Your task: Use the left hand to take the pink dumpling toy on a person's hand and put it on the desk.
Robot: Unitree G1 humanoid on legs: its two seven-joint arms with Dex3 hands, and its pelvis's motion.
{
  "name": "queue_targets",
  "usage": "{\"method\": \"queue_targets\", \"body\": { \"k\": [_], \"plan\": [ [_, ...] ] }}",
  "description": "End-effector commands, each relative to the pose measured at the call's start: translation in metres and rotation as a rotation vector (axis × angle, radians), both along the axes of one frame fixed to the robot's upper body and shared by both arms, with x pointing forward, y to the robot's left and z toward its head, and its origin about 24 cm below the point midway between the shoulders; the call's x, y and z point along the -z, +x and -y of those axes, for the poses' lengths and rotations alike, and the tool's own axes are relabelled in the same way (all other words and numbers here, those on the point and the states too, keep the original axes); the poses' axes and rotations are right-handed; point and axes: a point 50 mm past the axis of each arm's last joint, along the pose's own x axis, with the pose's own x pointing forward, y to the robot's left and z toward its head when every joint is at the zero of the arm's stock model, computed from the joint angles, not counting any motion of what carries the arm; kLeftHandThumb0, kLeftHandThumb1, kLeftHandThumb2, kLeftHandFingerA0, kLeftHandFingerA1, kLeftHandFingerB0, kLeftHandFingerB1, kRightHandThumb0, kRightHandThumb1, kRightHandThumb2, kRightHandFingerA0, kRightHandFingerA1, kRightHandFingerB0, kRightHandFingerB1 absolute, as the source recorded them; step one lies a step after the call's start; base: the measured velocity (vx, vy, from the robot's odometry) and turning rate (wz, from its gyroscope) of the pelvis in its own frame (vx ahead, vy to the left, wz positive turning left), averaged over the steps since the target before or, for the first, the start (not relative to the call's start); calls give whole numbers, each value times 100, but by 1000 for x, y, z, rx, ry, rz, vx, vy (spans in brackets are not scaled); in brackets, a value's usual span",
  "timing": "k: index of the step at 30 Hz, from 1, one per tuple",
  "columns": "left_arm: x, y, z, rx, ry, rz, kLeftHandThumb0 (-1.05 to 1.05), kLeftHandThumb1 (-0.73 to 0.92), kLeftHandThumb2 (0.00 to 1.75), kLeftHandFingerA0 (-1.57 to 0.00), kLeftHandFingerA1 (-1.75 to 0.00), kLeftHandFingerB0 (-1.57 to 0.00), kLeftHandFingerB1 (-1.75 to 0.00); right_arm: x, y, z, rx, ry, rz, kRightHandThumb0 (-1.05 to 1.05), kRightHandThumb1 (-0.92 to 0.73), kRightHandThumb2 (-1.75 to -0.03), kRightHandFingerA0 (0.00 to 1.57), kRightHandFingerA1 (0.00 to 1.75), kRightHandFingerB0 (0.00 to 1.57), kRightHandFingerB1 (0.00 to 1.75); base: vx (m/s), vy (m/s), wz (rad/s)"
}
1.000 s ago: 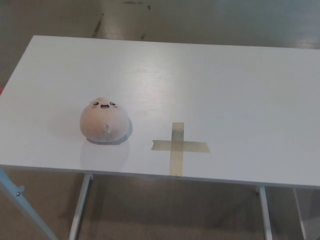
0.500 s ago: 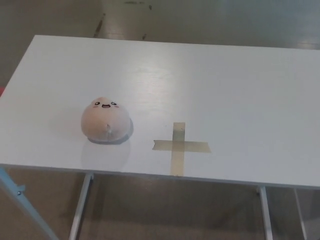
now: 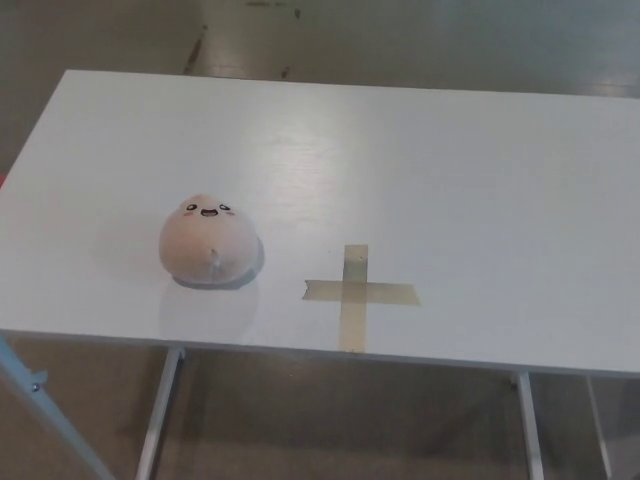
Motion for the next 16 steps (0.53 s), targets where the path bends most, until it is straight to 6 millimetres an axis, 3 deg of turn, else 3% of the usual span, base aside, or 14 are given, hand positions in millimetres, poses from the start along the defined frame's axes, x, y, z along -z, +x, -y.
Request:
{"method": "queue_targets", "body": {
  "k": [1,16],
  "plan": [
    [2,1,0,-34,26,23,-44,61,59,-58,-40,-46,-36,-4,12,1,-36,-28,7,-28,-72,-61,67,46,54,41,0,0,0],
    [0,9,0,-11,49,29,-44,60,58,-55,-39,-47,-36,-6,20,1,-9,-15,34,-28,-72,-61,70,47,54,42,0,0,0]
  ]
}}
